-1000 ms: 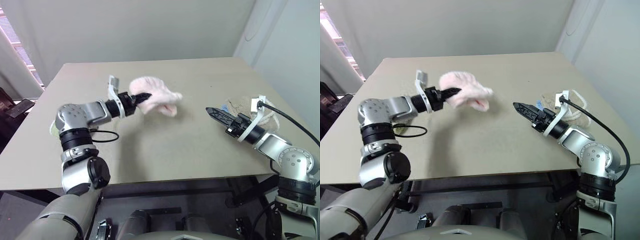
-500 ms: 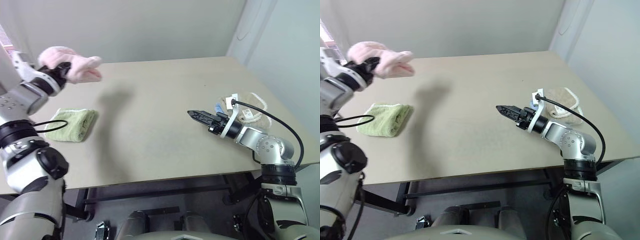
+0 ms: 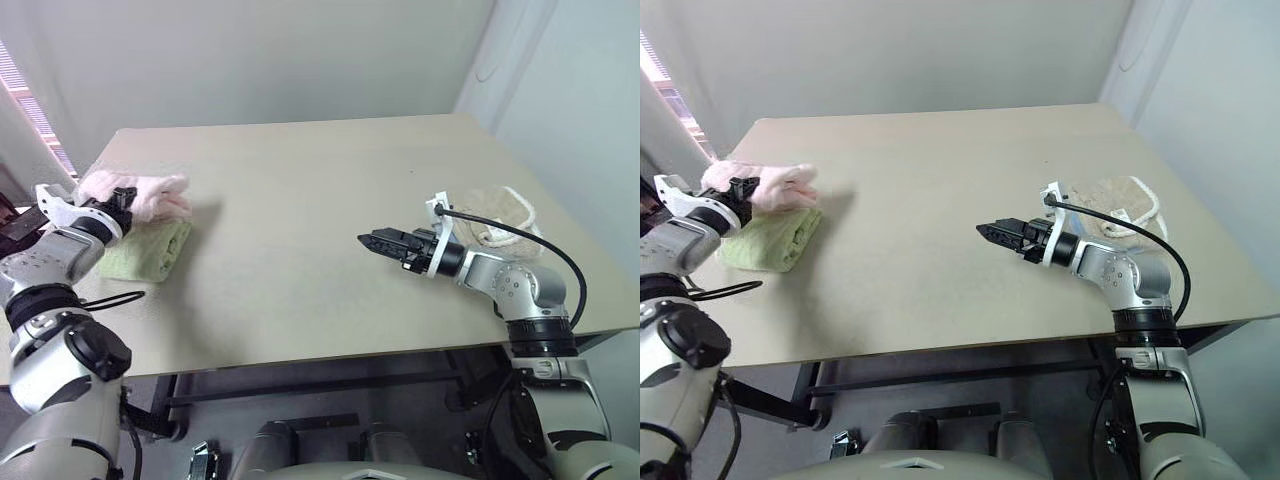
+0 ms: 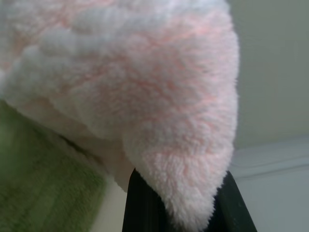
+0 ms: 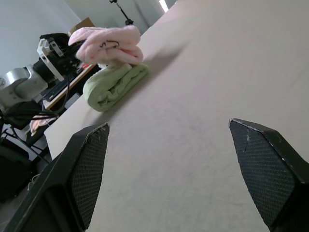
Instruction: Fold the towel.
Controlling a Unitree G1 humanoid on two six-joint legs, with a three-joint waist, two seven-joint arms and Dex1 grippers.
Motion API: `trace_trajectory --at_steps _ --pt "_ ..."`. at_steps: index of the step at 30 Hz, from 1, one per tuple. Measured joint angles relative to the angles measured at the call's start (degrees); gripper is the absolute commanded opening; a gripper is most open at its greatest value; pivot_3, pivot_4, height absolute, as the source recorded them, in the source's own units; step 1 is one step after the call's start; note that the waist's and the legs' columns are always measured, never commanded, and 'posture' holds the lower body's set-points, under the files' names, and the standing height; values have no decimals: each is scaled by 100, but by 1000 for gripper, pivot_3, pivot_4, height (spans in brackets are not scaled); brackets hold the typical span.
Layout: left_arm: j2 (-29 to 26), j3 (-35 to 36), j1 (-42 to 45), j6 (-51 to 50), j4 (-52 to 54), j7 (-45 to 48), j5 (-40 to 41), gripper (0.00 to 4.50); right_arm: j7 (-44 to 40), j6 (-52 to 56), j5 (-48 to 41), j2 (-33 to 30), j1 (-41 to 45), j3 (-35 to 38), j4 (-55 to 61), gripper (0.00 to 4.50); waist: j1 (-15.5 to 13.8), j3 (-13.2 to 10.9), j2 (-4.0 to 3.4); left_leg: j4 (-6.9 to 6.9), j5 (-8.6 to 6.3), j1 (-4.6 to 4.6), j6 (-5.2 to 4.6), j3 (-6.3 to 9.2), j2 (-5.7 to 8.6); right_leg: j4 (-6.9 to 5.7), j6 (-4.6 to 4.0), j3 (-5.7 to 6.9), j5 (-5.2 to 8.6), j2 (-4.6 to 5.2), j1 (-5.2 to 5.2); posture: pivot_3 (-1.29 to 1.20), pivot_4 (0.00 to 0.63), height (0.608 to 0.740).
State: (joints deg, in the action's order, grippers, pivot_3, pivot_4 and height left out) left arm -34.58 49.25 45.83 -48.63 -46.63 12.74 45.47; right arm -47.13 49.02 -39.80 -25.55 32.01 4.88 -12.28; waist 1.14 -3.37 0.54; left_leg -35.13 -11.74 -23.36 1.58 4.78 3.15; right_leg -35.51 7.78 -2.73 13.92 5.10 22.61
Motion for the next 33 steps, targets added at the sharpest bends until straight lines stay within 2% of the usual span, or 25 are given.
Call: trace_trajectory --at_steps 4,13,21,25,33 --pt "305 109 -493 -234 771 -291 277 18 -100 -96 143 -16 1 -7 -54 4165 15 1 0 1 0 2 1 0 -2 -9 -2 -4 -1 -2 6 0 0 740" --pt "470 387 -1093 -468 1847 -884 756 18 -256 -104 351 -24 -4 -65 -53 4165 -5 2 3 -4 6 5 15 -1 -2 -13 -20 -3 -3 -7 2 0 0 740" --pt "796 474 -1601 -491 2068 -1169 1029 18 -363 -118 529 -29 7 -145 -109 4165 -11 4 5 -6 10 7 16 -1 -2 -14 -33 -3 2 -9 0 0 0 740" --pt "834 425 -1609 -427 2074 -1177 1041 1310 -406 -195 630 -26 80 -186 -206 4165 -13 7 9 -7 11 8 18 -1 -2 -13 -37 -3 1 -10 -1 0 0 740" --pt "863 356 -1563 -221 2076 -1168 1164 4191 -477 -319 756 -20 106 -189 -321 4165 -12 8 10 -6 12 8 18 -1 -2 -11 -37 -3 1 -10 -1 0 0 740"
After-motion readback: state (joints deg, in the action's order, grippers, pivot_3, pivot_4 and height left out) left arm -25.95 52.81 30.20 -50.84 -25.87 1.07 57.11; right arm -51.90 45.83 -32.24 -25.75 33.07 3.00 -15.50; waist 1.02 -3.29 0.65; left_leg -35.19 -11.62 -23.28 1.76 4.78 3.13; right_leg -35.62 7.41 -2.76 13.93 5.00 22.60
